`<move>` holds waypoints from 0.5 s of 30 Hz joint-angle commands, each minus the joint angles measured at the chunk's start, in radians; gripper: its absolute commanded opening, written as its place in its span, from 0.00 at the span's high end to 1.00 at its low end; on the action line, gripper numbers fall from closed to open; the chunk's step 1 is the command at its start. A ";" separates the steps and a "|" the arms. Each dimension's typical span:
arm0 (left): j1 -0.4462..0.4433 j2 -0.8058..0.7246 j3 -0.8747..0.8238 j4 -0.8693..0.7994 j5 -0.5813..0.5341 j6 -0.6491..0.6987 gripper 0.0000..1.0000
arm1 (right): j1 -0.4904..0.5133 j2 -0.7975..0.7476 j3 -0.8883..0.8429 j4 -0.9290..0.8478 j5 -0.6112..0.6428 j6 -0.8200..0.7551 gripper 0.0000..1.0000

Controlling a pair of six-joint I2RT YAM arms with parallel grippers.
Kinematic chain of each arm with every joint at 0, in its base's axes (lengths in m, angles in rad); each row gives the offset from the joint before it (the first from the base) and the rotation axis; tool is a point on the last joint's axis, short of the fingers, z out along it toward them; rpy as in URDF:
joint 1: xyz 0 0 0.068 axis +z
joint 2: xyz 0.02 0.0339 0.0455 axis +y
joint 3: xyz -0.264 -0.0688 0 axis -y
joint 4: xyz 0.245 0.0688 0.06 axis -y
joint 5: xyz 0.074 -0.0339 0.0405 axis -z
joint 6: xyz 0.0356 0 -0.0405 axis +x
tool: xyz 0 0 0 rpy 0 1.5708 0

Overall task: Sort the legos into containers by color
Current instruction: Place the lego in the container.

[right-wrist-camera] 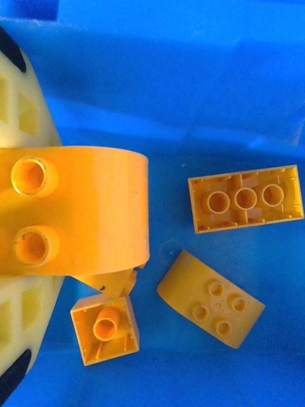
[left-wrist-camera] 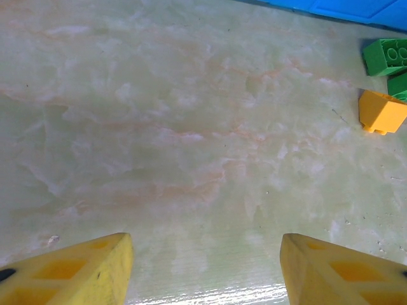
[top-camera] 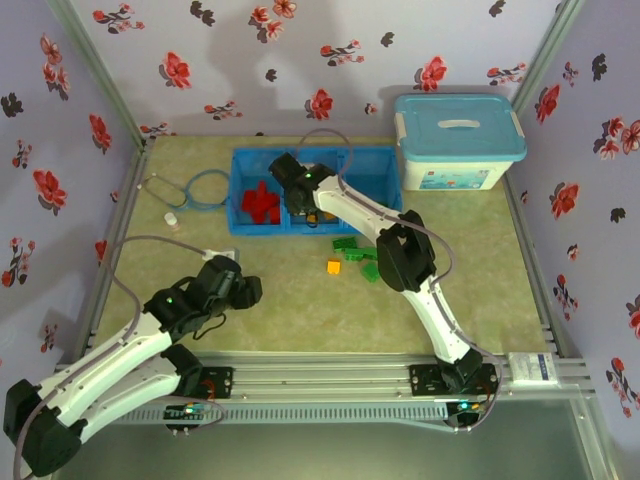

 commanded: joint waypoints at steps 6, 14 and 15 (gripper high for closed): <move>-0.029 0.018 0.028 0.015 -0.023 0.013 0.38 | 0.010 -0.089 0.067 -0.072 0.034 -0.020 0.19; -0.090 0.155 0.095 0.107 -0.015 0.032 0.34 | 0.023 -0.437 -0.250 0.039 0.115 -0.016 0.17; -0.102 0.184 0.108 0.127 -0.012 0.038 0.33 | 0.023 -0.490 -0.316 0.063 0.127 -0.009 0.16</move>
